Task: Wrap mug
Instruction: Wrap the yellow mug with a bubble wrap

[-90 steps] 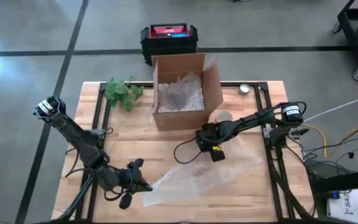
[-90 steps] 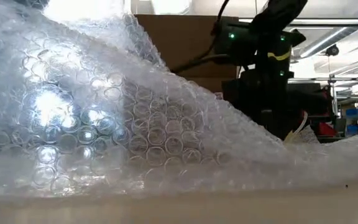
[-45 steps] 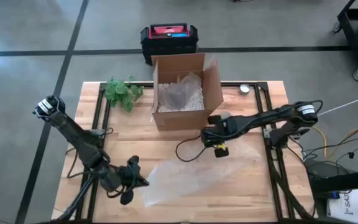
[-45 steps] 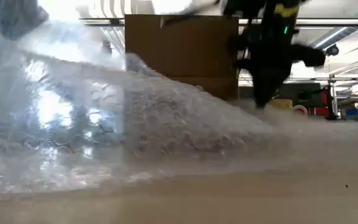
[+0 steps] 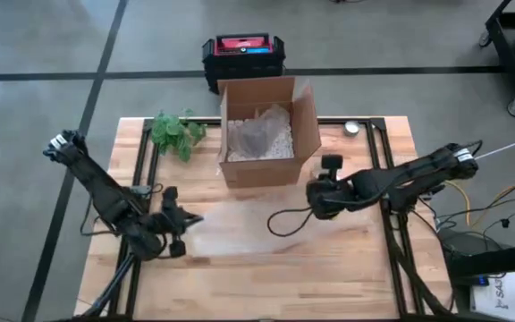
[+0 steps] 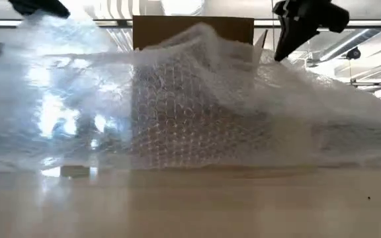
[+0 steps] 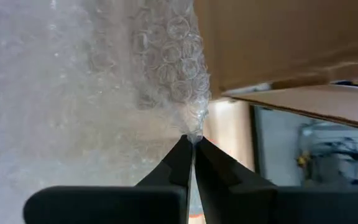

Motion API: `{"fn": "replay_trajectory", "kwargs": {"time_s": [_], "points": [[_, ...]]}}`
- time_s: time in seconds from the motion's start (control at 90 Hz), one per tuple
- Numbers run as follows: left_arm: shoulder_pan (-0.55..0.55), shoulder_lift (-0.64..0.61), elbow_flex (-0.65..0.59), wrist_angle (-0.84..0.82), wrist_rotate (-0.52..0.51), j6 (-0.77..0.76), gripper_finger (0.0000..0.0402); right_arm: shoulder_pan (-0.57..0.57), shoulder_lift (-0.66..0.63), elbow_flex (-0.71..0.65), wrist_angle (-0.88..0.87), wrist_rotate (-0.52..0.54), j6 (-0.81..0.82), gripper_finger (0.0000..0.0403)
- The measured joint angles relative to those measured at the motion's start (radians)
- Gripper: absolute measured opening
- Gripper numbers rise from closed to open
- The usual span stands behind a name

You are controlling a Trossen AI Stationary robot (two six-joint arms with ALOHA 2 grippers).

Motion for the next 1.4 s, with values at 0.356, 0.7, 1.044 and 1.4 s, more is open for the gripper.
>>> {"fn": "replay_trajectory", "kwargs": {"time_s": [0.356,0.7,1.044,1.4], "points": [[-0.004,0.021,0.001,0.118,0.106,0.06,0.0,0.084,-0.002,0.0,0.001,-0.142,0.092,0.0],[-0.042,0.239,0.001,0.224,0.413,-0.094,0.0,0.299,0.006,0.0,0.014,-0.345,0.302,0.0],[-0.12,0.489,-0.001,0.363,0.549,-0.32,0.0,0.482,0.129,-0.002,0.096,-0.513,0.593,0.0],[-0.13,0.569,-0.001,0.422,0.587,-0.443,0.0,0.562,0.352,-0.002,0.27,-0.599,0.758,0.0]]}}
